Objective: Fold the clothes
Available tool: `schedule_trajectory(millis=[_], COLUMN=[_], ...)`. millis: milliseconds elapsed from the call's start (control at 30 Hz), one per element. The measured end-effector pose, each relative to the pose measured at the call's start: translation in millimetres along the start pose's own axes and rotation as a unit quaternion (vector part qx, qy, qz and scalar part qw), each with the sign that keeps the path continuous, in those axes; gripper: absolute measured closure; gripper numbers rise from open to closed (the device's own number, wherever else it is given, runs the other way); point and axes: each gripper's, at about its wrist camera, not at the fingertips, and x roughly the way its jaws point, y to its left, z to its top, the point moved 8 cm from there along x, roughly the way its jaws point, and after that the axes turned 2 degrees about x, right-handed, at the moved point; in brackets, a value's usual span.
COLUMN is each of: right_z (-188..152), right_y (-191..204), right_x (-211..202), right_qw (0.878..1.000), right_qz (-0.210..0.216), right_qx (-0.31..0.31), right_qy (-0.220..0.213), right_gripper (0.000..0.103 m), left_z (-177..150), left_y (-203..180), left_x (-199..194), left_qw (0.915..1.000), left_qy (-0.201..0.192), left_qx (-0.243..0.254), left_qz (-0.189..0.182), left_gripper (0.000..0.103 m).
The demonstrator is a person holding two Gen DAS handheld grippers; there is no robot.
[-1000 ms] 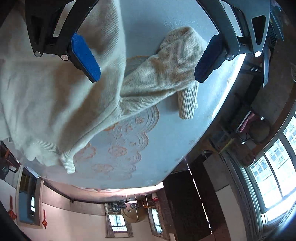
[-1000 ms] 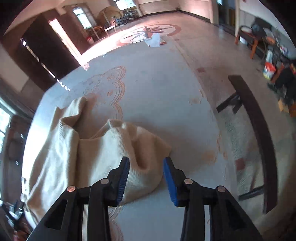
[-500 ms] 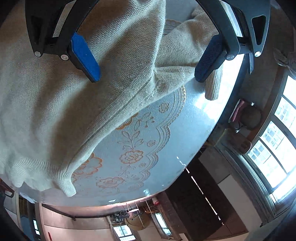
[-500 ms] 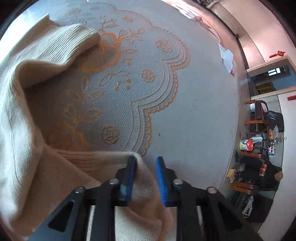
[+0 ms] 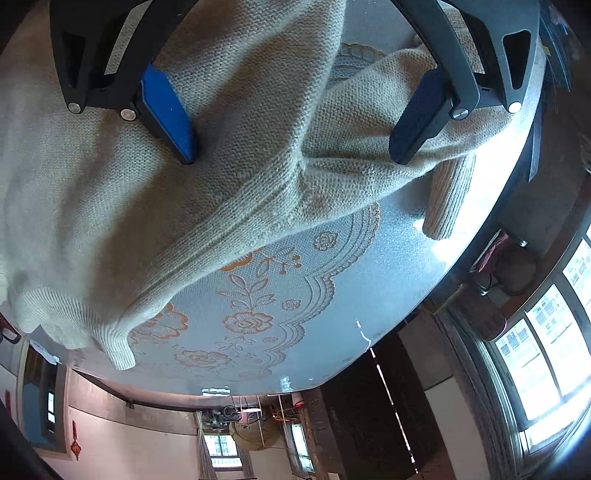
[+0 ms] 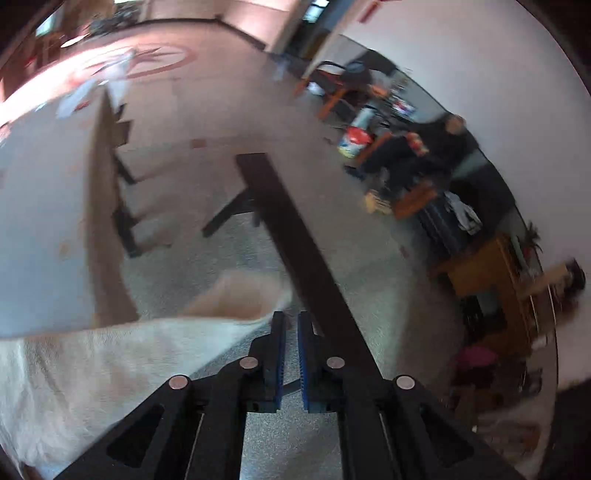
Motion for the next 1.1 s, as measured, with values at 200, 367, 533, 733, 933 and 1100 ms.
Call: schedule_trajectory(millis=[200, 367, 533, 733, 933, 1100], right_z=[-38.4, -122.9, -169.2, -163.9, -157.5, -156.9], right_y=[32.7, 210.7, 317.0, 313.3, 259.4, 252.0], right_x=[-46.8, -87.7, -109.6, -97.8, -67.1, -117.4], right_qw=[0.989, 0.933, 0.886, 0.896, 0.919, 0.92], right_qz=[0.132, 0.245, 0.292, 0.203, 0.161, 0.248], right_qx=[-0.052, -0.256, -0.357, -0.388, -0.359, -0.3], right_qy=[-0.045, -0.056, -0.045, -0.066, 0.005, -0.049], right_gripper=[0.076, 0.076, 0.076, 0.074, 0.074, 0.072], left_z=[5.8, 20.8, 7.1, -30.4, -52.1, -46.0], left_y=[3.4, 30.7, 71.1, 113.1, 129.9, 137.2], left_x=[-6.8, -14.0, -0.1, 0.4, -14.4, -12.1], left_qw=[0.9997, 0.999, 0.9982, 0.9943, 0.9891, 0.9788], left_qy=[-0.006, -0.024, 0.022, 0.045, 0.048, 0.066], left_qx=[0.013, 0.001, -0.014, -0.075, -0.136, -0.192], left_qz=[0.021, 0.037, 0.053, 0.06, 0.031, -0.021], left_gripper=[0.0, 0.0, 0.0, 0.0, 0.0, 0.0])
